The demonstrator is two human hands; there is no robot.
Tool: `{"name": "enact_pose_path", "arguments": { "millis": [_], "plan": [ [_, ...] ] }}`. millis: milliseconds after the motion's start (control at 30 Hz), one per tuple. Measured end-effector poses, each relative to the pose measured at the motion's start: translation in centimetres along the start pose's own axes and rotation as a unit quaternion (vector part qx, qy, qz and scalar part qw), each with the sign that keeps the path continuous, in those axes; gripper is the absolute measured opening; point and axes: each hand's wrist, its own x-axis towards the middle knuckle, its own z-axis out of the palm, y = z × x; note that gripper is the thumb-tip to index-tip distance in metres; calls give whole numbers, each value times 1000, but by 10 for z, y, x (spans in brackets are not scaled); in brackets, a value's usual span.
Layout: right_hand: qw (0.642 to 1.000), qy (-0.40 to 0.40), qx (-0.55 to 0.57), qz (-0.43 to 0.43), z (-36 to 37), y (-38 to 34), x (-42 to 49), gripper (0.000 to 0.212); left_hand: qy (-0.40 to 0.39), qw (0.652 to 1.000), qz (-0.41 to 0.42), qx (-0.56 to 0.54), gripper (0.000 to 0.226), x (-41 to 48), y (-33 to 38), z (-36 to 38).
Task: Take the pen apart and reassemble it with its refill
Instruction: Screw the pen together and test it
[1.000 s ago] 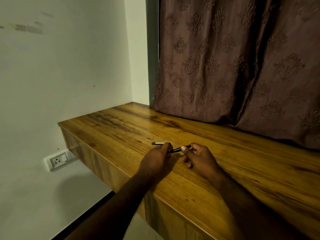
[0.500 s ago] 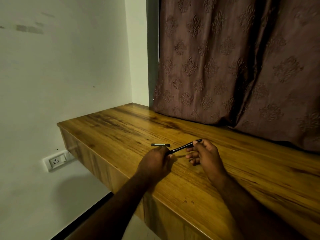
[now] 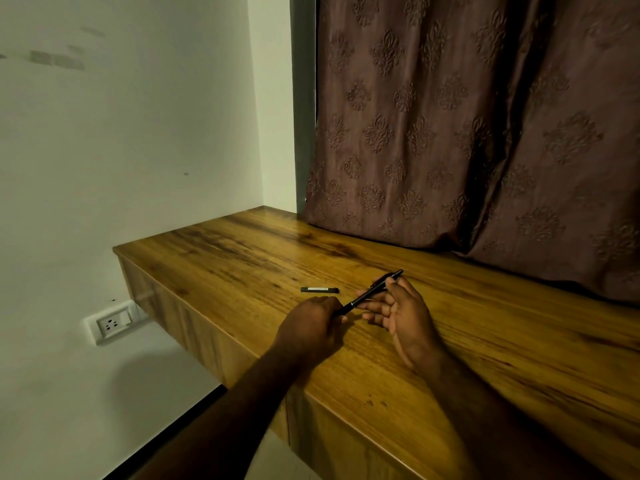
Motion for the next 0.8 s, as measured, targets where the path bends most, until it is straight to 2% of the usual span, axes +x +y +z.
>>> {"name": "enact_pose_path", "arguments": {
  "millis": [200, 367, 433, 500, 567, 633, 667, 700, 733, 800],
  "plan": [
    [1000, -3, 8, -13, 4, -2, -2, 23, 9, 1000, -9, -8, 14, 0, 0, -1],
    [998, 58, 4, -36, 1, -4, 3, 20, -15, 999, -35, -30, 16, 0, 0, -4],
    [994, 97, 2, -43, -3, -4, 7, 18, -32, 995, -67, -71, 15, -1, -2, -3],
    [990, 133, -16, -54, -8, -3, 10, 21, -30, 980, -113, -162, 14, -3, 0, -5],
    [986, 145, -35, -71, -10, -3, 9, 31, -24, 926, -208, -313, 15, -5, 2, -9],
    [986, 138, -47, -86, -10, -3, 8, 41, -24, 824, -310, -475, 21, -5, 6, -13],
    [985, 136, -52, -89, -9, -3, 8, 43, -21, 776, -335, -534, 25, -5, 8, -13],
    [985, 137, -56, -90, -8, -4, 7, 44, -14, 748, -345, -567, 29, -5, 11, -13],
    [984, 139, -61, -89, -7, -5, 7, 44, -8, 735, -350, -581, 31, -5, 12, -13],
    [983, 141, -67, -91, -7, -5, 7, 44, -1, 732, -351, -584, 28, -5, 17, -15]
  ]
}}
